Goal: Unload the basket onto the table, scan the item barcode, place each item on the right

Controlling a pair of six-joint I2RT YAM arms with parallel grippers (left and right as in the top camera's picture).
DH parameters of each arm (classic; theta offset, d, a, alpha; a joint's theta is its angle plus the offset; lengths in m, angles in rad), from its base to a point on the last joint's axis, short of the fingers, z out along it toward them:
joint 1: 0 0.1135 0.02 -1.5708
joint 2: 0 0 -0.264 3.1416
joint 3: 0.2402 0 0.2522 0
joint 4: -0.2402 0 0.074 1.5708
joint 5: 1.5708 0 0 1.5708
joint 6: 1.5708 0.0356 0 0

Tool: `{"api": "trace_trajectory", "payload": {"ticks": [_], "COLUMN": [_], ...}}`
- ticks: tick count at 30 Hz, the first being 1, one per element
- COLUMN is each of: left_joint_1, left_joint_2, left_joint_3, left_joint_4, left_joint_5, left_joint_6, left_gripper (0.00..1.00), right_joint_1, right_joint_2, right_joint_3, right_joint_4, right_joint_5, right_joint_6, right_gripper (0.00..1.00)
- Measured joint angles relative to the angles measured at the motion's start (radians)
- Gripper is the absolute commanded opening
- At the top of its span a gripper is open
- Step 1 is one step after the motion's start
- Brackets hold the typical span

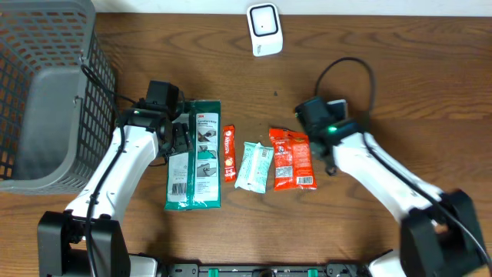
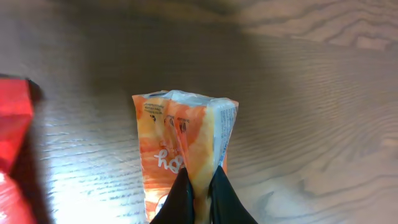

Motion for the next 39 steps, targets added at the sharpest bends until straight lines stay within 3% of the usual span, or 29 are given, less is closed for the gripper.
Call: {"api": "trace_trajectory", "payload": {"ticks": [6, 9, 16, 23, 30, 34, 37, 39], "left_joint_1": [0.0, 0.0, 0.0, 0.0, 0.0, 0.0, 0.0, 0.0], "left_joint_2": [0.0, 0.0, 0.0, 0.0, 0.0, 0.0, 0.0, 0.0], "left_joint_3": [0.0, 0.0, 0.0, 0.0, 0.0, 0.0, 0.0, 0.0], "left_joint_4": [0.0, 0.0, 0.0, 0.0, 0.0, 0.0, 0.0, 0.001], "left_joint_5": [0.0, 0.0, 0.0, 0.0, 0.0, 0.0, 0.0, 0.0], "left_joint_6": [0.0, 0.0, 0.0, 0.0, 0.0, 0.0, 0.0, 0.0], "left_gripper": [0.85, 0.85, 0.85, 0.85, 0.85, 0.85, 0.85, 0.85], "right_joint_1": [0.053, 0.069, 0.076, 0.076, 0.076, 0.076, 0.071, 0.061], "right_joint_2": [0.101, 0.114, 0.114, 0.114, 0.114, 0.117, 0.118, 0.118], "right_joint_3": [0.0, 0.0, 0.0, 0.0, 0.005, 0.092, 0.212, 0.301], "right_joint_4": [0.052, 0.062, 0.073, 0.088, 0.078, -0.01, -0.085, -0.132], "right_joint_5": [0.053, 0.068, 0.064, 0.042, 0.02, -0.02, -0.077, -0.136], "right_joint_6": [0.004, 0.005, 0.008, 0.012, 0.016, 0.015, 0.002, -0.017], "right_gripper": [0.01, 0.09, 0.17, 0.41, 0.54, 0.56, 0.7, 0.74]}}
